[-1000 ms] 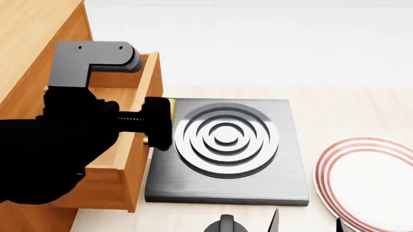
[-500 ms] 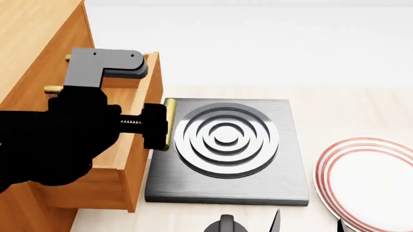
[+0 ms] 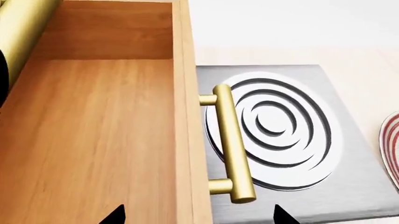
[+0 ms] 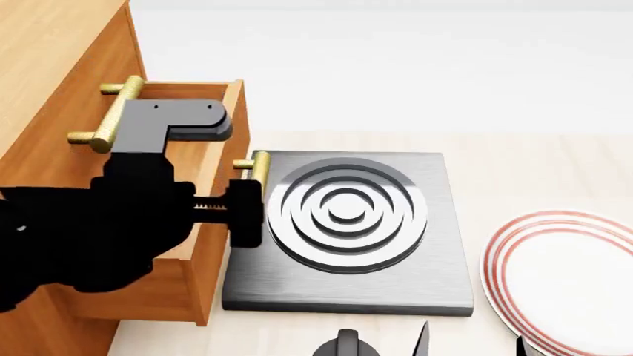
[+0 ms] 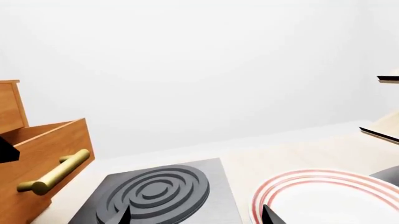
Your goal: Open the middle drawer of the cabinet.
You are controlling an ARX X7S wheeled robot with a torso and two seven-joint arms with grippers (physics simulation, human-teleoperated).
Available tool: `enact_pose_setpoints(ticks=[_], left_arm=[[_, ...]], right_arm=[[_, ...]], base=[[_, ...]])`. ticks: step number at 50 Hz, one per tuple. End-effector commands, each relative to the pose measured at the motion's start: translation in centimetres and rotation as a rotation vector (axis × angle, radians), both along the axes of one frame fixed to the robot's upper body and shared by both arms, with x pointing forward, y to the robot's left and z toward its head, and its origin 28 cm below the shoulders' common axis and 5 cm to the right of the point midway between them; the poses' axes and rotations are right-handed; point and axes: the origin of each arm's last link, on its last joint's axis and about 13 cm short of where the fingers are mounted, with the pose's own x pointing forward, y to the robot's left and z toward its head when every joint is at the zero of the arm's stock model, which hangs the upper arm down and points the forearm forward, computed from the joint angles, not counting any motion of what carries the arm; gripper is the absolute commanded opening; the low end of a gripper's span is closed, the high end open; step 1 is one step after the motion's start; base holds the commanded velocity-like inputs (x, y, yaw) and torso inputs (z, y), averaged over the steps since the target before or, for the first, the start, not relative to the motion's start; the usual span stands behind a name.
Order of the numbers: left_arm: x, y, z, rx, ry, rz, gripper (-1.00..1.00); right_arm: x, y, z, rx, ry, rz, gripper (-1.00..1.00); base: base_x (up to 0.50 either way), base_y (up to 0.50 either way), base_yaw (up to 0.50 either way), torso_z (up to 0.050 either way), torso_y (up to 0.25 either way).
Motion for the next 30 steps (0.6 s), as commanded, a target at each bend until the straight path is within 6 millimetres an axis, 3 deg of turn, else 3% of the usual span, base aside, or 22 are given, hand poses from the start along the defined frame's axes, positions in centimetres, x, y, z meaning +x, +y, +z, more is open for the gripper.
enact_pose_setpoints(ticks=[1, 30], left_arm=[[0.0, -0.3, -0.5, -0.028, 0.022, -0.014, 1.00], [0.0, -2.4, -0.4, -0.067, 0.027, -0.060, 1.00]], right_arm=[[0.0, 0.0, 0.0, 0.000, 0.000, -0.001, 1.00], [0.0, 0.0, 0.0, 0.002, 0.000, 0.000, 1.00]], base=[[0.00, 0.00, 0.00, 0.000, 0.000], [0.00, 0.00, 0.00, 0.000, 0.000]])
